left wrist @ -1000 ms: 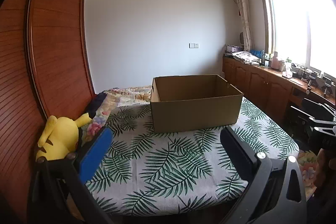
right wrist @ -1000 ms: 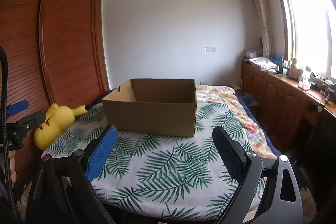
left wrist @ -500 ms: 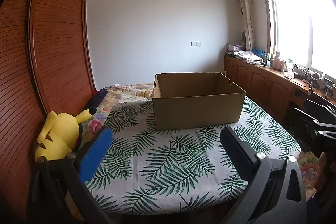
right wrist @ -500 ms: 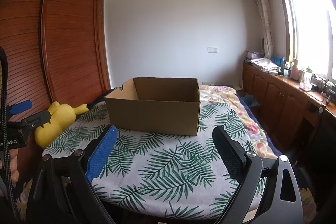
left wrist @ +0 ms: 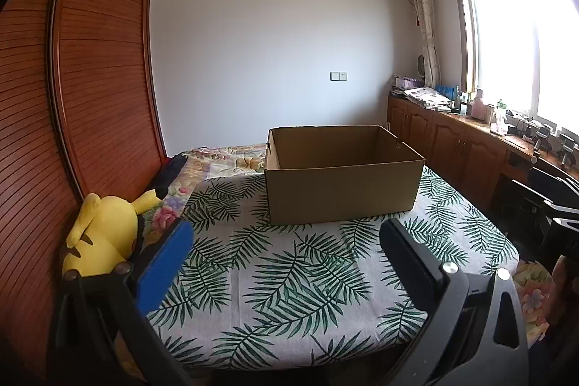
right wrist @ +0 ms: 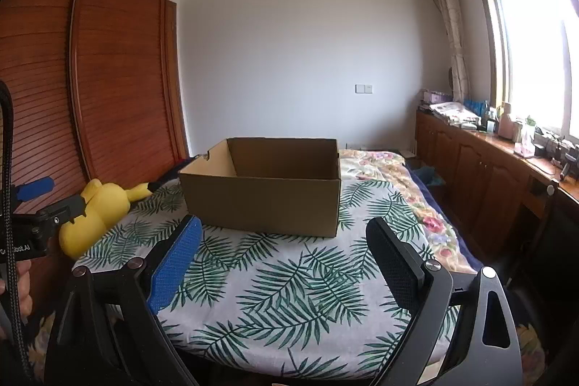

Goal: Organize snacks

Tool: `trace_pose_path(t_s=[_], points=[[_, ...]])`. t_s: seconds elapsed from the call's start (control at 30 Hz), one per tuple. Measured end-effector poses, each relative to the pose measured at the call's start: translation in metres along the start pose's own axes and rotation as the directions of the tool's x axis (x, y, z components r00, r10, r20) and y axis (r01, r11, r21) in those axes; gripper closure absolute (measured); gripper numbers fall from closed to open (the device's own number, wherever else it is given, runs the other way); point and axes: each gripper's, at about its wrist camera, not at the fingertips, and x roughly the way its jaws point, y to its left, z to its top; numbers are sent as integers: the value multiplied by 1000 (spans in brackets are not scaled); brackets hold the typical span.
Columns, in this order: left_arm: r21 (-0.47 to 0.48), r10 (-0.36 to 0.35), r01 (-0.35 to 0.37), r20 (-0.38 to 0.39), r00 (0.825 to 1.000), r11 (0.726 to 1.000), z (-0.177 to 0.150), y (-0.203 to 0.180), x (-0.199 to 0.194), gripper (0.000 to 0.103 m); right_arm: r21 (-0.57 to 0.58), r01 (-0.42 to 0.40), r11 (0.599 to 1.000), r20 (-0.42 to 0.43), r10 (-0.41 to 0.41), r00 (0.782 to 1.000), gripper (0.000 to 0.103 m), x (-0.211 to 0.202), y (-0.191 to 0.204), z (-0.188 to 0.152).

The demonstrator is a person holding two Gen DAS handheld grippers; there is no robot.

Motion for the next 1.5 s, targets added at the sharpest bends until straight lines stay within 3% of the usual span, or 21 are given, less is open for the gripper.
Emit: trace_pose_path(t_s=[1.5], points=[[-10, -1, 2, 8, 1000, 1000, 0, 0, -7, 0, -8, 4, 1000, 4, -4, 1000, 9, -3, -1, 0]])
